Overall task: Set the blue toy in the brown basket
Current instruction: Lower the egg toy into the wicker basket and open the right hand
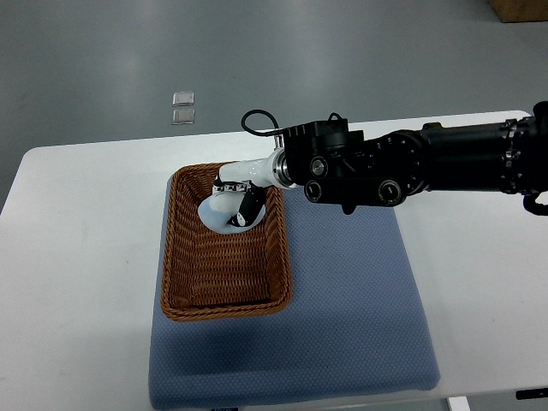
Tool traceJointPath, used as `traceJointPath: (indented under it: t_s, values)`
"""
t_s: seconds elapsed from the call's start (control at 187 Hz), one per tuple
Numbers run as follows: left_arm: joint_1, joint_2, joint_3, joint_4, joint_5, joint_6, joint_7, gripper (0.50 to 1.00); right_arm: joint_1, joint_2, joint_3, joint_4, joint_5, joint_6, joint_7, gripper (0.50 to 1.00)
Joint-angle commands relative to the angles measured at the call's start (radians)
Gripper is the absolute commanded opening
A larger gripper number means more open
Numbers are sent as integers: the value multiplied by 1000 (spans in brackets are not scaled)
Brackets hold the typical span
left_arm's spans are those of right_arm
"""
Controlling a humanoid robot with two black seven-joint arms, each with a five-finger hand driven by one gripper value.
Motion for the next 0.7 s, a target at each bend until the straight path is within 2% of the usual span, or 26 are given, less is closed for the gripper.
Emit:
traceJointPath:
  t_s: [0.0, 0.321, 0.546, 0.648, 0.696]
  values:
    - [0, 0, 0, 0, 0, 0, 0, 1000, -20, 0, 1, 0, 0, -4, 3, 617]
    - [0, 0, 0, -3, 0, 0, 0, 1000, -75, 0, 2, 1, 0, -43, 20, 643]
    - [0, 0, 0, -3, 0, 0, 0, 1000, -115, 0, 2, 1, 0, -56, 21, 686]
    - [0, 0, 0, -2, 0, 0, 0, 1000, -121, 0, 2, 0, -1, -63, 34, 725]
    - [0, 0, 0, -2, 0, 0, 0, 1000, -121, 0, 2, 0, -1, -63, 37, 762]
